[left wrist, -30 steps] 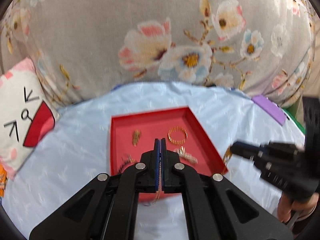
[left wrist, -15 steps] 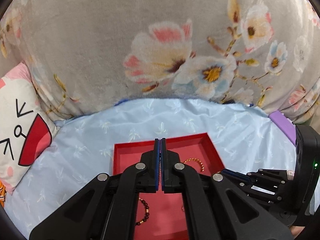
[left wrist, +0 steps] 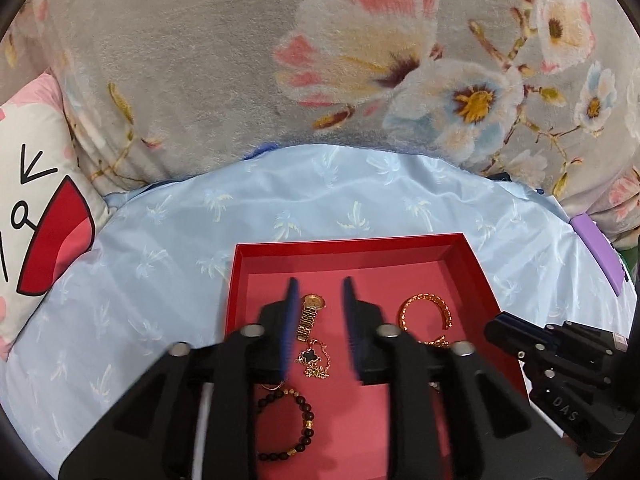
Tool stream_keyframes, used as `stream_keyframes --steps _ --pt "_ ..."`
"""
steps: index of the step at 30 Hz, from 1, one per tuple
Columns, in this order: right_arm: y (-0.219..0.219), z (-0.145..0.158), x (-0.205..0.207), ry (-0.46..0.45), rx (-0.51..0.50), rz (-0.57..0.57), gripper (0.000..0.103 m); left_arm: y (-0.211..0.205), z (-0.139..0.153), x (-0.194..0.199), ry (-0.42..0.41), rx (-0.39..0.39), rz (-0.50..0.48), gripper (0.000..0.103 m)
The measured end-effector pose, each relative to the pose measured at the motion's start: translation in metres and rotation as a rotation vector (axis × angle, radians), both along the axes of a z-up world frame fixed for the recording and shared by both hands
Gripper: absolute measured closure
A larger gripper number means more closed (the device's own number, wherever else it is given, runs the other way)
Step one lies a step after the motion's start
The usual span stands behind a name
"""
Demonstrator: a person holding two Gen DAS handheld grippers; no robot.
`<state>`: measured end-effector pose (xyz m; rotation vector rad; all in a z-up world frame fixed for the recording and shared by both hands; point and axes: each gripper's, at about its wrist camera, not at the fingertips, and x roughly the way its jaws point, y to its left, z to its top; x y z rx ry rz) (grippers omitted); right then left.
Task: Organize jewelry
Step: 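Carry both chains into the red tray and open both grippers, then lift both open grippers out of the tray toward the gold hoop earrings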
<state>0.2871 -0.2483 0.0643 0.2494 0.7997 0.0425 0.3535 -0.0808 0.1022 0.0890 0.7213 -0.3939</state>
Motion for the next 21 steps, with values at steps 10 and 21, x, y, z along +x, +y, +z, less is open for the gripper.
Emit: stream_keyframes --steps 10,21 --pt "0.009 0.022 -0.058 -0.071 0.005 0.033 0.083 0.03 0.01 -0.05 -0.051 0.014 0.034 0.06" --pt "0.032 0.002 -0.14 -0.03 0.019 0.074 0.079 0.106 -0.034 -0.14 0.033 0.054 0.122 0.053"
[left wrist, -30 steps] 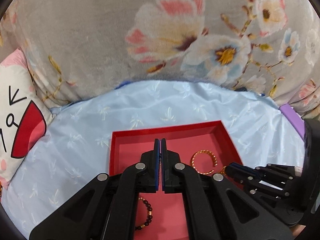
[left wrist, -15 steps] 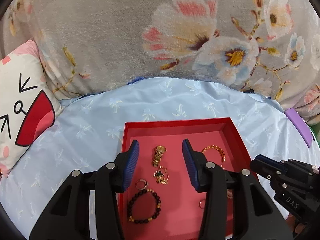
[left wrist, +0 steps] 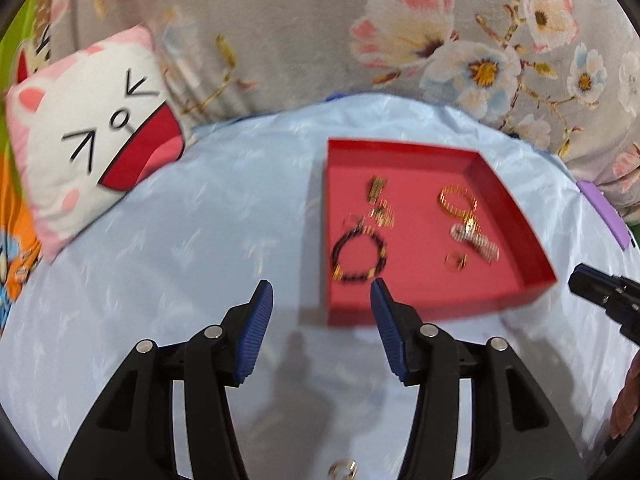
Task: Organize jewelry
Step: 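Lift both open grippers out of the tray toward the gold hoop earrings, then grasp one gold hoop earring with the left gripper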
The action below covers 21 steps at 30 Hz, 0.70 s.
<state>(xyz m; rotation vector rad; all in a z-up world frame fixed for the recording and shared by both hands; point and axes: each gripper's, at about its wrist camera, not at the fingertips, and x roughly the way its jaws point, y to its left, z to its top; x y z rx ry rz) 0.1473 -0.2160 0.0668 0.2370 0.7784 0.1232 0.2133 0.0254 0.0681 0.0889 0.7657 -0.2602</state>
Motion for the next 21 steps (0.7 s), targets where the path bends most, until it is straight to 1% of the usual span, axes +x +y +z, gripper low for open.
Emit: stream_keyframes --steps 1,3,5,11,15,21 --pt "0.003 -0.003 -0.006 0.007 -0.005 0.002 0.079 0.005 -0.005 -0.007 0.008 0.006 0.011 0.053" --pt "0.008 -0.011 -0.019 0.025 -0.001 0.011 0.079 0.018 -0.016 -0.027 0.028 0.014 0.03 0.046" --pt "0.011 -0.019 -0.03 0.041 0.013 0.016 0.079 0.028 -0.028 -0.046 0.044 0.021 0.047 0.044" --pt "0.023 -0.048 -0.051 0.093 0.037 0.011 0.078 0.044 -0.061 -0.081 0.101 0.023 0.042 0.043" --pt "0.031 -0.06 -0.057 0.115 0.033 0.017 0.078 0.042 -0.071 -0.094 0.119 0.017 0.009 0.043" --pt "0.041 -0.064 -0.06 0.115 0.007 0.03 0.078 0.033 -0.073 -0.103 0.094 0.039 -0.034 0.044"
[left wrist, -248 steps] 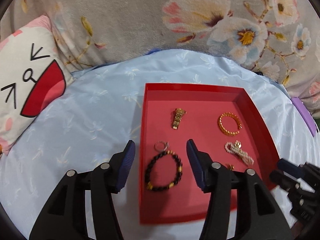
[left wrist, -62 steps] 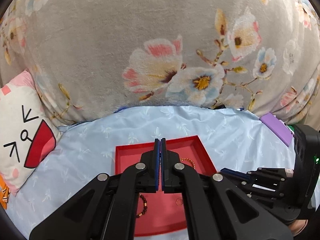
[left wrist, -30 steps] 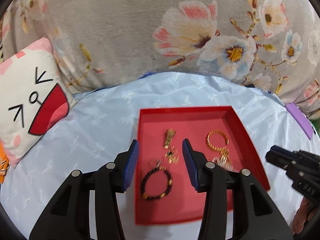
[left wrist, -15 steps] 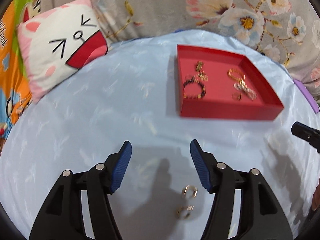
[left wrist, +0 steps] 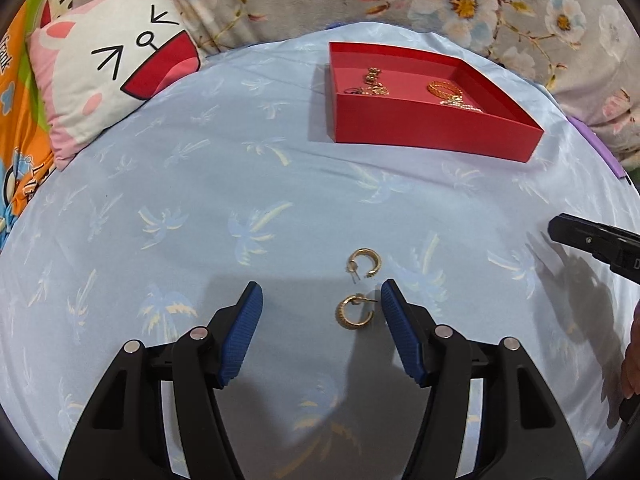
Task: Organize jewelry
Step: 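Grasp one gold hoop earring with the left gripper, then grasp the other gold hoop earring with the right gripper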
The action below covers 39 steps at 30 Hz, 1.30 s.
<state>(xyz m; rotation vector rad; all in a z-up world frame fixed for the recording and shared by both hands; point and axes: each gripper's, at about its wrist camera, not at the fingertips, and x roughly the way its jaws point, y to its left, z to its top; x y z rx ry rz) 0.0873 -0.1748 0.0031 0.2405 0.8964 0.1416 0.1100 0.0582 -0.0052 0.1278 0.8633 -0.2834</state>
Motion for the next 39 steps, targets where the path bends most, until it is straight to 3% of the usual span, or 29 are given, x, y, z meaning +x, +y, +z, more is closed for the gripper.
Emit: stream_keyframes --steps 4,7,9,13,21,39 --pt "0.002 -0.003 0.0 0.006 -0.001 0.004 0.078 -0.005 0.0 0.0 -0.005 0.017 -0.011 0.047" --pt "0.005 -0.004 0.001 0.01 -0.005 0.01 0.078 -0.007 0.0 -0.001 -0.01 0.023 -0.018 0.057" --pt "0.007 -0.005 0.001 0.012 -0.008 0.016 0.078 -0.008 0.001 -0.002 -0.015 0.021 -0.028 0.072" --pt "0.017 -0.004 0.002 0.015 -0.011 0.04 0.078 -0.008 0.002 -0.004 -0.017 0.011 -0.045 0.088" --pt "0.044 -0.004 0.006 0.022 0.017 0.07 0.078 0.004 0.003 -0.008 -0.004 -0.051 -0.05 0.088" --pt "0.113 0.0 0.001 0.003 -0.012 0.163 0.078 0.042 0.011 -0.016 -0.024 -0.027 0.023 0.088"
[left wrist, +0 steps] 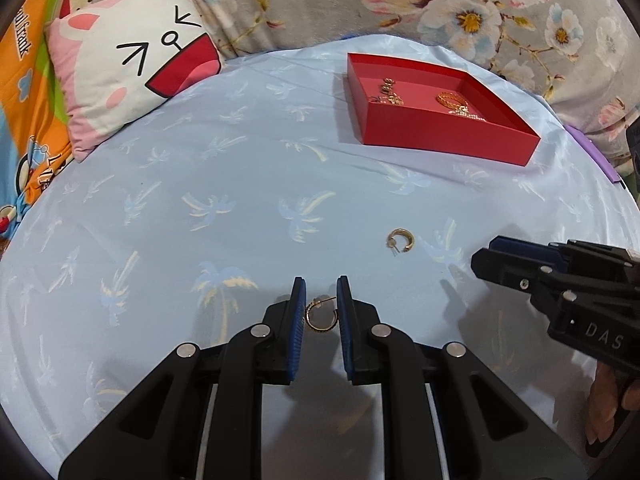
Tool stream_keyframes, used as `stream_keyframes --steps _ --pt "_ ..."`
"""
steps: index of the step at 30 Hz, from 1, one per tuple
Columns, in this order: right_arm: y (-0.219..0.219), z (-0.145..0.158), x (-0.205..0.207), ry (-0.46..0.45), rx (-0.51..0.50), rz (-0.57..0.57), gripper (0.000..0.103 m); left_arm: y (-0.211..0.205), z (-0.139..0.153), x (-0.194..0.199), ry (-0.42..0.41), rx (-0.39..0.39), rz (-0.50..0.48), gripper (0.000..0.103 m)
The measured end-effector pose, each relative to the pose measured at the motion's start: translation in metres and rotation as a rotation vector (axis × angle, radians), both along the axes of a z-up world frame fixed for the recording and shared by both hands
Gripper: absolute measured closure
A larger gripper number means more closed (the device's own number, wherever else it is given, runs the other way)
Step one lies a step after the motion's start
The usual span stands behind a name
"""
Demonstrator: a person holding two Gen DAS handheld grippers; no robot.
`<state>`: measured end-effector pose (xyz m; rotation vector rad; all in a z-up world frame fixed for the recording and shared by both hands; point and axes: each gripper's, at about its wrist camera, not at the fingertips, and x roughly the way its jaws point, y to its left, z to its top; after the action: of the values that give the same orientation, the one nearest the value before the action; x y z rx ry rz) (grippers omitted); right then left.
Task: Organize jewelry
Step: 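Grasp the other gold hoop earring with the right gripper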
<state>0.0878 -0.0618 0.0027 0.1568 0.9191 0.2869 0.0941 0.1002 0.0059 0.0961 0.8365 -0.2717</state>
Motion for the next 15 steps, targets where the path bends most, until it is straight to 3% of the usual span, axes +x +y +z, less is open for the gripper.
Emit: stream_keyframes --steps 15 --pt "0.017 -0.008 0.003 0.007 -0.053 0.011 0.078 0.025 0.002 -0.002 -0.025 -0.023 0.045 0.088"
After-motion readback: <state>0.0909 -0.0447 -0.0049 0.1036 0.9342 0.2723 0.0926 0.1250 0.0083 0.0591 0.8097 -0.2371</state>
